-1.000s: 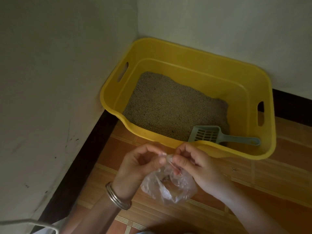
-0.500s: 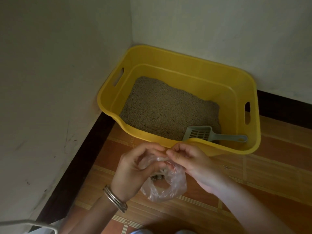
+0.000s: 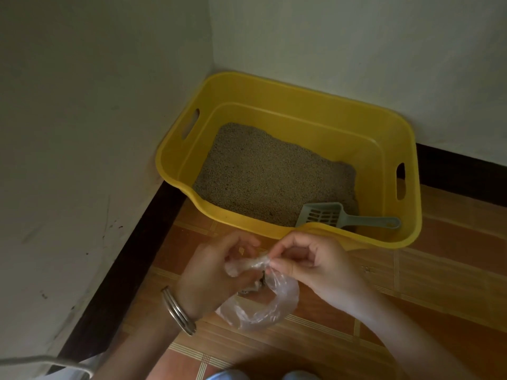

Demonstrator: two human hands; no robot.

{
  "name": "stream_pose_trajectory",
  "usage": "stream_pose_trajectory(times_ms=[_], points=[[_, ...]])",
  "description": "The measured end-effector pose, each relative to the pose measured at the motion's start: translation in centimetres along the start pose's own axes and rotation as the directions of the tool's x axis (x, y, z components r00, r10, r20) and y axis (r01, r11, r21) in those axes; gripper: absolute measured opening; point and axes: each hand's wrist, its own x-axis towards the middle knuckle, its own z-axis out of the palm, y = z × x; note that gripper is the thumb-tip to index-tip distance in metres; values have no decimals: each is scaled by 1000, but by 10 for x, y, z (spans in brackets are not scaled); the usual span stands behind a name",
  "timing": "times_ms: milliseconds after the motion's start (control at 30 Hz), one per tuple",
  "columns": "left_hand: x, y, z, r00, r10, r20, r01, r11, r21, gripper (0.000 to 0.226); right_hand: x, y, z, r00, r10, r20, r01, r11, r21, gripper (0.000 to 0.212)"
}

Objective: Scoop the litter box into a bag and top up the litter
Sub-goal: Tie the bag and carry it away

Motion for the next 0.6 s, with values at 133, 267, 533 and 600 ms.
stream_pose_trajectory(times_ms=[133,267,533,600], points=[[1,4,3,997,69,-29,-64,988,139,23,-3,-5,6,976,-216,-23,193,911,-365,9],[-2,4,4,1000,-1,3,1,999,54,26,-7,-2,13,943,-329,-41,265,822,-504,14],[-5,8,2,927,-310,210,372,696,-614,26,-8,6,7,920,-389,-37,298,758,-580,13],[-5,11,2,900,-357,252,428,609,-668,27,-7,6,7,907,-421,-26,331,748,-575,9]])
